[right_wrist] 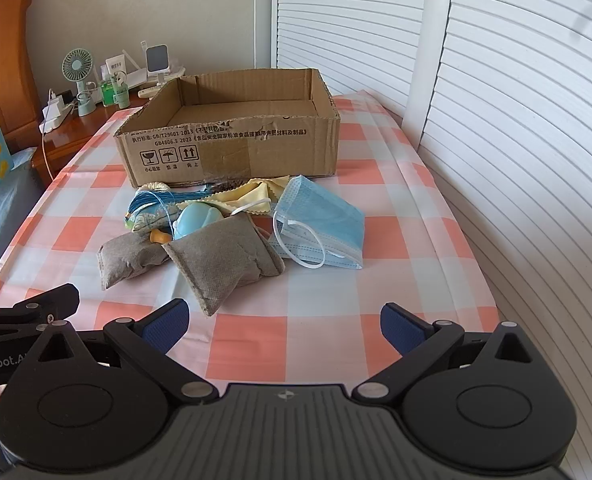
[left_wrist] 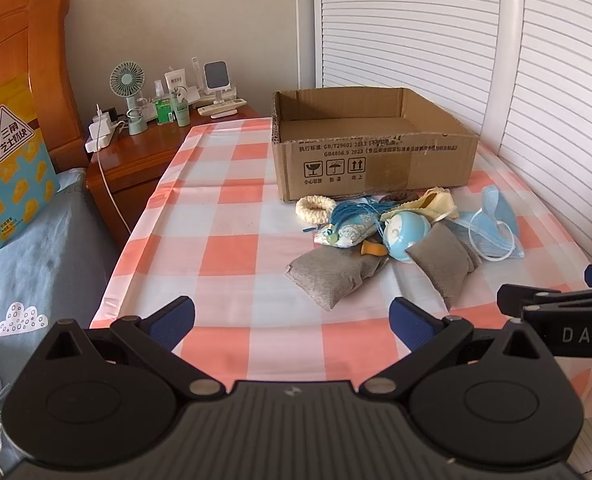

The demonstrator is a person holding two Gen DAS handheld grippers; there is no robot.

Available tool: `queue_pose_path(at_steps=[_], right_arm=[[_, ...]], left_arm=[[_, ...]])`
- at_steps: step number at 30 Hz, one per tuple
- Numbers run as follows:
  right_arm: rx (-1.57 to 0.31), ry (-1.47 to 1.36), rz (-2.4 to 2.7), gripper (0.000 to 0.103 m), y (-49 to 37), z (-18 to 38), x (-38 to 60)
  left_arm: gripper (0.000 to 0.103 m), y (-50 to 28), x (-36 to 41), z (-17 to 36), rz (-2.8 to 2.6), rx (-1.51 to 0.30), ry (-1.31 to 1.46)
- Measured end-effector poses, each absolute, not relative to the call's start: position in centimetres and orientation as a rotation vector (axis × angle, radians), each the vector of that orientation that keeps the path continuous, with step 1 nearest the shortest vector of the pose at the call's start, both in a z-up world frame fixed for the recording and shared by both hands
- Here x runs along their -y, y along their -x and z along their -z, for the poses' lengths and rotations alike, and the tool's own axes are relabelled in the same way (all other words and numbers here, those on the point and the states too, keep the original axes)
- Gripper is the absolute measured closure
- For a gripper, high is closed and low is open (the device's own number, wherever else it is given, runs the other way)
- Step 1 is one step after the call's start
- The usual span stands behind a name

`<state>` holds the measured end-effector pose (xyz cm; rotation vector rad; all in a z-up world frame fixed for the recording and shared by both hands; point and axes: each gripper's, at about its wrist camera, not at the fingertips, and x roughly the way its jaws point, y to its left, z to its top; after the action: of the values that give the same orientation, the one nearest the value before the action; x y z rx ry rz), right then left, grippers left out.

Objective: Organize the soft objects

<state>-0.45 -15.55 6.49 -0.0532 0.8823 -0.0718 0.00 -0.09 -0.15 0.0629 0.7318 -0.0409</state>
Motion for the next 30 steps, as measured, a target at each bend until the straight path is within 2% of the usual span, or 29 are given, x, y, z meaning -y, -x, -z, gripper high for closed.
queue_pose_path(at_steps=[30], right_arm=[[-0.875, 0.065, 0.08, 0.0, 0.45, -6.84, 15.68]], left_arm=[[0.001, 0.34, 0.14, -0.63, 0.05, -0.721, -0.065]])
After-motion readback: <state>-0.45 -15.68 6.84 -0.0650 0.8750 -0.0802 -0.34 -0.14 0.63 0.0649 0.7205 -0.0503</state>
